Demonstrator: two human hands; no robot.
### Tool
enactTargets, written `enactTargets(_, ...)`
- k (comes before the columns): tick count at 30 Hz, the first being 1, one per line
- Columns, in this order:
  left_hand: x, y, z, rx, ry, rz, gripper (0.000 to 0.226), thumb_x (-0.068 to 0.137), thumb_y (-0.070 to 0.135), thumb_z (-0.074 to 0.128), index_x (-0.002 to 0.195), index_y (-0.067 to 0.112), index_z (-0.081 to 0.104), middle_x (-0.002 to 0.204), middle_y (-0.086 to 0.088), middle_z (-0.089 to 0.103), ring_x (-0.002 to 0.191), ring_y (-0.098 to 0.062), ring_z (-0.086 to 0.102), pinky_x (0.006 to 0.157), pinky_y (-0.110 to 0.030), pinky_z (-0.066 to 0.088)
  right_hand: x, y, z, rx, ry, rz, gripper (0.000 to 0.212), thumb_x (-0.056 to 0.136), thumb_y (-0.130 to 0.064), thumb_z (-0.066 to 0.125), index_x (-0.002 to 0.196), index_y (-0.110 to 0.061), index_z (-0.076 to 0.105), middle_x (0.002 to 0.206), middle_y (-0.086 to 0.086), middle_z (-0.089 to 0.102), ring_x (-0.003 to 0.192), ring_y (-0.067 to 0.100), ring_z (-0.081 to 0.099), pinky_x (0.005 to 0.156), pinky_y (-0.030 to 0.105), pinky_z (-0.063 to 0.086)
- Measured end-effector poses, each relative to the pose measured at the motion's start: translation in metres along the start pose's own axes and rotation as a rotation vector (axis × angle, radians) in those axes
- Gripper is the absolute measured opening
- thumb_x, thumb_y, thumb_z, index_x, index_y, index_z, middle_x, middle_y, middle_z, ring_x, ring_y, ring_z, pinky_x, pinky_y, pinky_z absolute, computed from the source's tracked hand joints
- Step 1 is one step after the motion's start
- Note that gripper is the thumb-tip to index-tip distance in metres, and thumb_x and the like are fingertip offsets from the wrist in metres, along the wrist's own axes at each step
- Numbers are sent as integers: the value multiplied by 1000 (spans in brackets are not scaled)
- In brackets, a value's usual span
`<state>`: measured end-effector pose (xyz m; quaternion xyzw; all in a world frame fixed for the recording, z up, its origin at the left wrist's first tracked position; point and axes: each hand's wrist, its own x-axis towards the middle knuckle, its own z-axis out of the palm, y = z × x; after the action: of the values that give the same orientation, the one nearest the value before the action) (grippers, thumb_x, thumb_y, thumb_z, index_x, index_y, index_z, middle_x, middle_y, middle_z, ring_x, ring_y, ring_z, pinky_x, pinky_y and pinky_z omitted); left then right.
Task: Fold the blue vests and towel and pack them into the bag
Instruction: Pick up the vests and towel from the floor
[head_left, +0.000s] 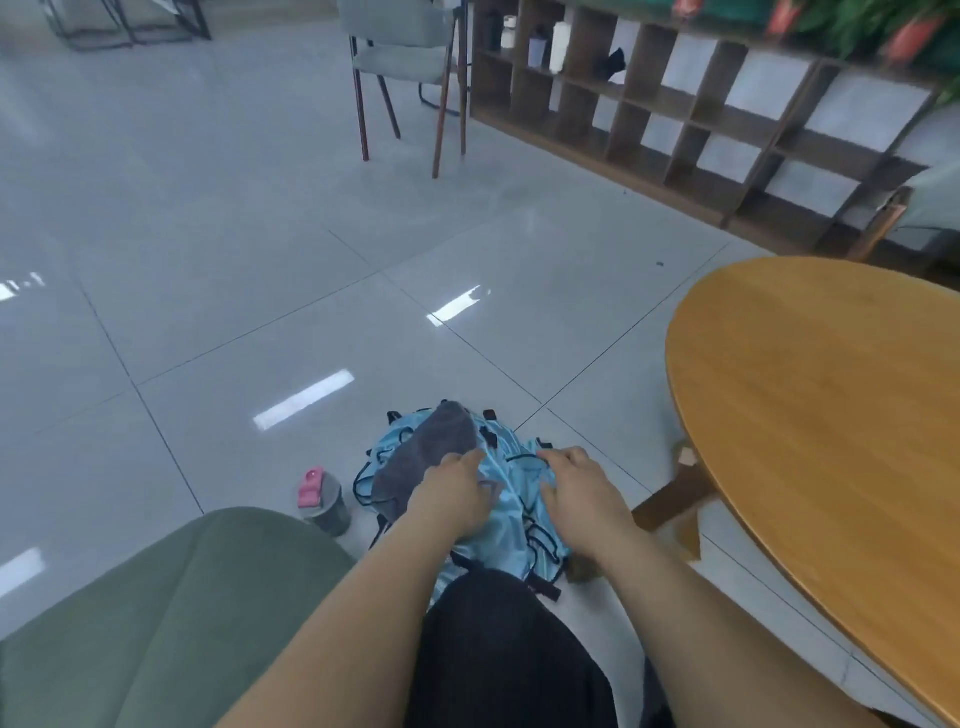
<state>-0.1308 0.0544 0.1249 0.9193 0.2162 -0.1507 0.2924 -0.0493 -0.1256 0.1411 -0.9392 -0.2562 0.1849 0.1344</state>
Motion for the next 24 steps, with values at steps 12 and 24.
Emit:
enactTargets(12,127,-104,47,146,-100,-148,76,104,51,52,166,41,8,176,-5,4,159,-40,8,124,-59,27,101,34,132,161,-313,269,77,107,-51,44,166,-34,-3,172,10,6,151,37,30,120,50,35)
enactTargets(24,248,-166,102,201,-133,-327,99,87,93,16,164,39,-15,176,0,-13,160,-42,-9,121,-74,11,204,74,219,527,-351,641,111,91,-75,55,166,-24,-10,174,14,-2,159,34,12,124,51,22)
